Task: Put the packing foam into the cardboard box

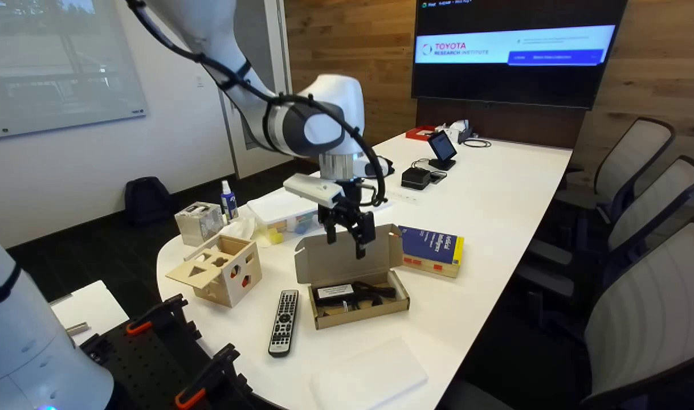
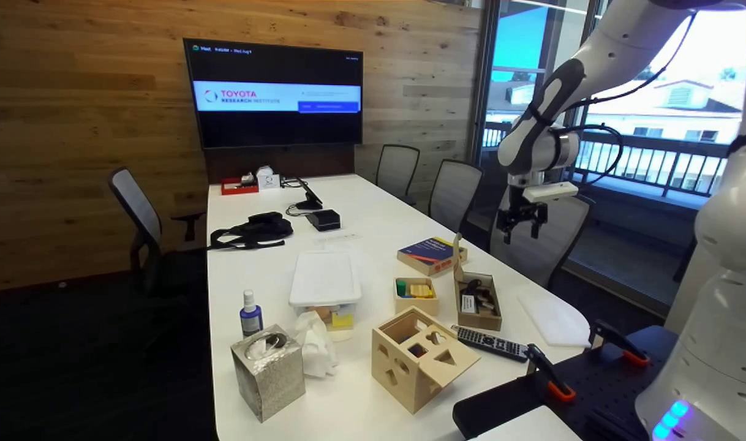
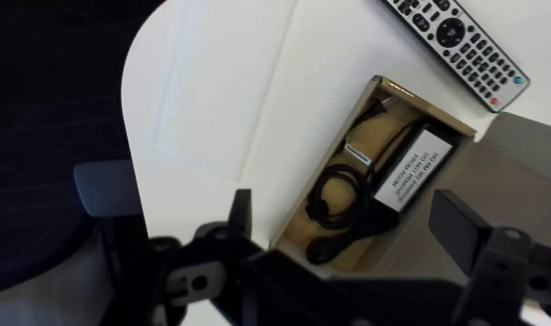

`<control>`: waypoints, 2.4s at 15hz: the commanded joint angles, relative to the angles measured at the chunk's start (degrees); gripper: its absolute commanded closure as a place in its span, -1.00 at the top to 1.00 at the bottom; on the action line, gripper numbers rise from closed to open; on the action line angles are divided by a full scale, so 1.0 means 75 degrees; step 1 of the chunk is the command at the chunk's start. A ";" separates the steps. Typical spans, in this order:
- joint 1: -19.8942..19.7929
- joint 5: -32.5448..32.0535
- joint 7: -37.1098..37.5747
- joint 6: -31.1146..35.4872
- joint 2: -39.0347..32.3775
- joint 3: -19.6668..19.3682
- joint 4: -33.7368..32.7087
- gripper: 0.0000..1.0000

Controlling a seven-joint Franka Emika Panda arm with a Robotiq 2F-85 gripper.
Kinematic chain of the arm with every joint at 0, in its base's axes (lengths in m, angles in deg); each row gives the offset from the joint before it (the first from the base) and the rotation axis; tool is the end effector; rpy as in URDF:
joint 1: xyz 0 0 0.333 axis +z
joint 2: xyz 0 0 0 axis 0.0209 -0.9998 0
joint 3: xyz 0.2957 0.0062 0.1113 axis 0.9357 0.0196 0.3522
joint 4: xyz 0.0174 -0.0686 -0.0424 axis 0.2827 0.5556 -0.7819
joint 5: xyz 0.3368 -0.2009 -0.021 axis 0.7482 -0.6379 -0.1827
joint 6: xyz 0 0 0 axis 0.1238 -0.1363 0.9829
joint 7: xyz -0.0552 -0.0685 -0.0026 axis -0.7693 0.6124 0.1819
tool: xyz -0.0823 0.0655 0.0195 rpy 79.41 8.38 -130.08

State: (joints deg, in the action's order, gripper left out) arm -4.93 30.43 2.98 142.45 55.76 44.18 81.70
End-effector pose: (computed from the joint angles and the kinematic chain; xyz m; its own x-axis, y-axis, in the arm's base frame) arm 0.4971 -0.1455 0.2370 0.9899 -0.1330 -0.0497 -0.1275 -0.9867 0.1009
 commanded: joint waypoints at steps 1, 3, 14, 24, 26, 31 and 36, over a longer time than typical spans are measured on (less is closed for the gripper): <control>0.0146 -0.0860 0.1789 0.0085 -0.1407 -0.0185 -0.0401 1.00; 0.0037 -0.0721 0.1971 0.0099 -0.1971 -0.0151 -0.0391 1.00; -0.0271 0.0244 0.2027 0.1884 -0.4351 -0.0215 -0.0939 1.00; -0.0340 0.0703 0.2026 0.1865 -0.5347 -0.0456 -0.1843 1.00; -0.0297 0.0749 0.2072 0.1808 -0.5435 -0.0495 -0.1925 1.00; -0.0275 0.0759 0.2079 0.1789 -0.5539 -0.0540 -0.2052 0.18; -0.0414 0.0805 0.1998 0.1915 -0.5573 -0.0440 -0.2089 -0.25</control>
State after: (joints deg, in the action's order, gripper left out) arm -7.40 35.27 17.48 156.45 15.99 40.29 67.87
